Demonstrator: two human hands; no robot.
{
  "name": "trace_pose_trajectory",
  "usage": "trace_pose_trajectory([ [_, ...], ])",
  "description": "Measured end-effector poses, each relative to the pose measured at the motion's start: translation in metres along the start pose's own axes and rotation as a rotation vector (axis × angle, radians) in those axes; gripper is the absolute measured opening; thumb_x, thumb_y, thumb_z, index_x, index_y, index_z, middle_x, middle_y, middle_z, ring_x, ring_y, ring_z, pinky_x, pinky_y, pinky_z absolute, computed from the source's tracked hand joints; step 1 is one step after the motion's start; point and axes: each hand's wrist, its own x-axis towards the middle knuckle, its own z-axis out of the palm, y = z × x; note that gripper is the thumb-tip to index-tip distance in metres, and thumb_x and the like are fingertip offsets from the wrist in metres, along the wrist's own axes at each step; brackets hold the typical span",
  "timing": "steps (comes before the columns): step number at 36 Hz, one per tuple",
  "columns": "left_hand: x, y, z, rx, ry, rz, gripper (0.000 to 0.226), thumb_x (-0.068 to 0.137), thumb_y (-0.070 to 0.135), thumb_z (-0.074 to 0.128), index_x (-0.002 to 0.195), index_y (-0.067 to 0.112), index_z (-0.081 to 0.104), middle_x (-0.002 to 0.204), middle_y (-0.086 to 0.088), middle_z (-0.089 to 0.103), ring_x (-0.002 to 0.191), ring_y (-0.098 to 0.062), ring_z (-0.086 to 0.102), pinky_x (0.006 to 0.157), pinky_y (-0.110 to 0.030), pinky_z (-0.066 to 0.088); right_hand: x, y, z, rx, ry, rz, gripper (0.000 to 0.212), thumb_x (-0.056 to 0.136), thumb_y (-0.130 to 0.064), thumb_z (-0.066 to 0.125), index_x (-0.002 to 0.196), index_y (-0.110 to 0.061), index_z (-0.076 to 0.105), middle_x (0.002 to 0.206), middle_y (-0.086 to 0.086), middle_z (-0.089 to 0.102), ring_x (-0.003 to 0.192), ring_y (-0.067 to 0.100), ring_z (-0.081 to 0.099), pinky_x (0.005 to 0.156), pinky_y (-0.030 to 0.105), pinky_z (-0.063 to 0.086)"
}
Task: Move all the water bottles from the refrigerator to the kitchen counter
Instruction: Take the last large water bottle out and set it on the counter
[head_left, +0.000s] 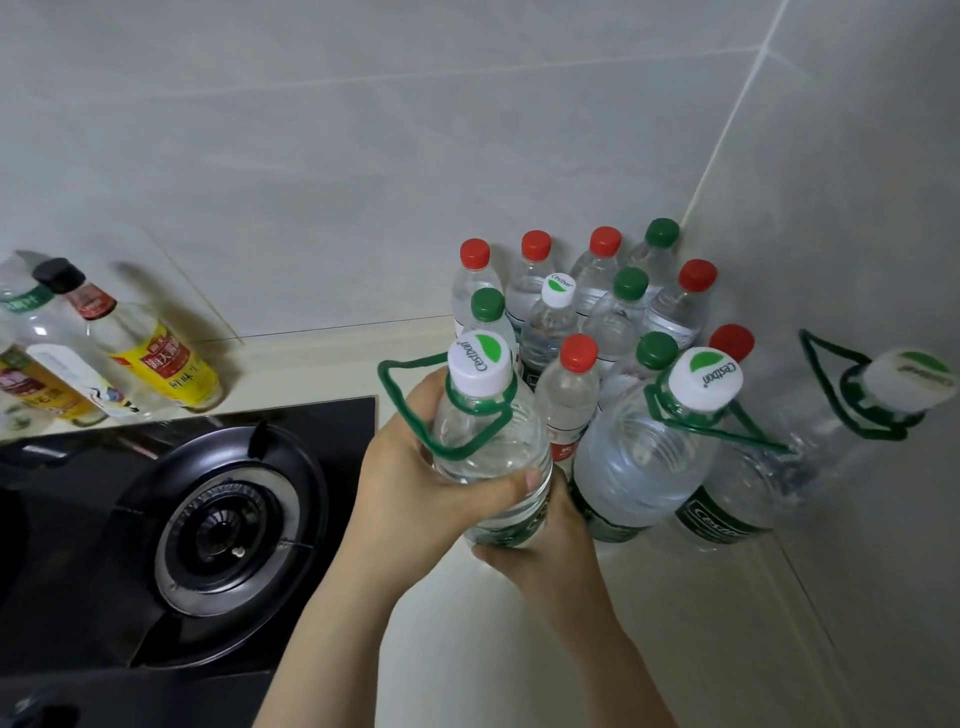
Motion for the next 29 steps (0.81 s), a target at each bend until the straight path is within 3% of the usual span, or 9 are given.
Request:
trace_pose_trajectory([
  [13,0.004,-0.004,0.002,-0.009,-0.033,-0.009,0.061,0.058,-0.001,0.086,0.109,0.021,0.062,0.098,0.014,0.071,0.091,-0.001,0.067,0.072,-0.011,0.05,0.006,0.013,0.01,0.015,0.033,0.037,0.095,0.058,-0.016,0.084,0.138,-0.035,0.037,0.132,-0.016,0.053,0.124,0.003,0.049,0.102,0.037,0.045],
  [22,0.008,-0.004,0.003,-0.043,-0.098,-0.014,0.069,0.062,-0.007,0.083,0.122,0.017,0.058,0.106,0.008,0.07,0.099,-0.004,0.066,0.076,-0.012,0.05,0.004,0.016,0.013,-0.019,0.047,0.055,0.095,0.058,-0.027,0.084,0.139,-0.032,0.035,0.133,-0.015,0.054,0.125,0.006,0.049,0.103,0.038,0.044],
  [29,0.006,-0.007,0.004,-0.019,-0.097,-0.005,0.065,0.061,-0.005,0.084,0.118,0.016,0.06,0.103,0.008,0.07,0.096,-0.005,0.067,0.077,-0.014,0.05,0.002,0.015,0.013,-0.137,0.064,0.136,0.081,0.053,-0.033,0.084,0.124,-0.033,0.045,0.113,-0.018,0.063,0.107,0.006,0.059,0.089,0.033,0.052],
])
